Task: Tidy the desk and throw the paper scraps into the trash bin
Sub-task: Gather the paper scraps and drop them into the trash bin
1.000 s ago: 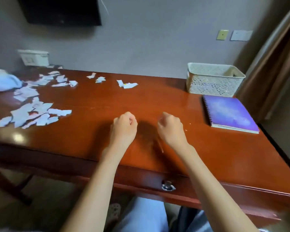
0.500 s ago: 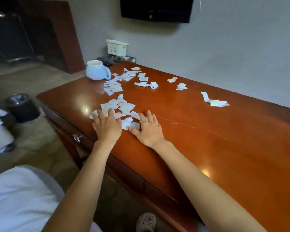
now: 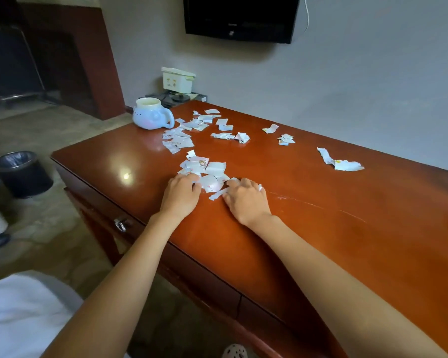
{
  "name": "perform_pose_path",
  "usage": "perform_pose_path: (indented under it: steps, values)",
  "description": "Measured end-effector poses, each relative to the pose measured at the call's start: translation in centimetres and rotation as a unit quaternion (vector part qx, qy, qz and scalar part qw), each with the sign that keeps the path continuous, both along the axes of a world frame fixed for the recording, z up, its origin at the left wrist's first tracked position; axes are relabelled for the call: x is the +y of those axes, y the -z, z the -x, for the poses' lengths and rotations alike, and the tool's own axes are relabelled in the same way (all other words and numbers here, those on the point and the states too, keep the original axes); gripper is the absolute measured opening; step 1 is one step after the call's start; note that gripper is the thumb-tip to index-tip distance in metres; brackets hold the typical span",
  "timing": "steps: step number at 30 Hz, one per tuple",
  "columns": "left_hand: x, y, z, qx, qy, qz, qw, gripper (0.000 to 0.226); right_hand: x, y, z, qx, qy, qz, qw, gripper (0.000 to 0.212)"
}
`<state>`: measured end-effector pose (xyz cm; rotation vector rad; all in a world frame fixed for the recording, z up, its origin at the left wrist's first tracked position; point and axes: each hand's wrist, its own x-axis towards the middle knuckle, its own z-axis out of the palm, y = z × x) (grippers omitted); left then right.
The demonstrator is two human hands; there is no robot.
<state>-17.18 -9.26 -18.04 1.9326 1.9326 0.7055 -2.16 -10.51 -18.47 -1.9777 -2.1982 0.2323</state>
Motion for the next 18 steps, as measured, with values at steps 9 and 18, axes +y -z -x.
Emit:
perform_pose_path:
  steps: [9, 18]
  values:
    - [2.2, 0.8, -2.1, 0.136, -0.015, 0.103, 0.985, 0.076, -0.2, -0.4, -2.0, -0.001, 0.031, 0.011, 0.999, 0.064]
    - [2.3, 1.2, -3.5, 0.139, 0.038, -0.022, 0.989, 0.053, 0.0, 0.2, -2.0, -0.051, -0.003, -0.082, 0.995, 0.041]
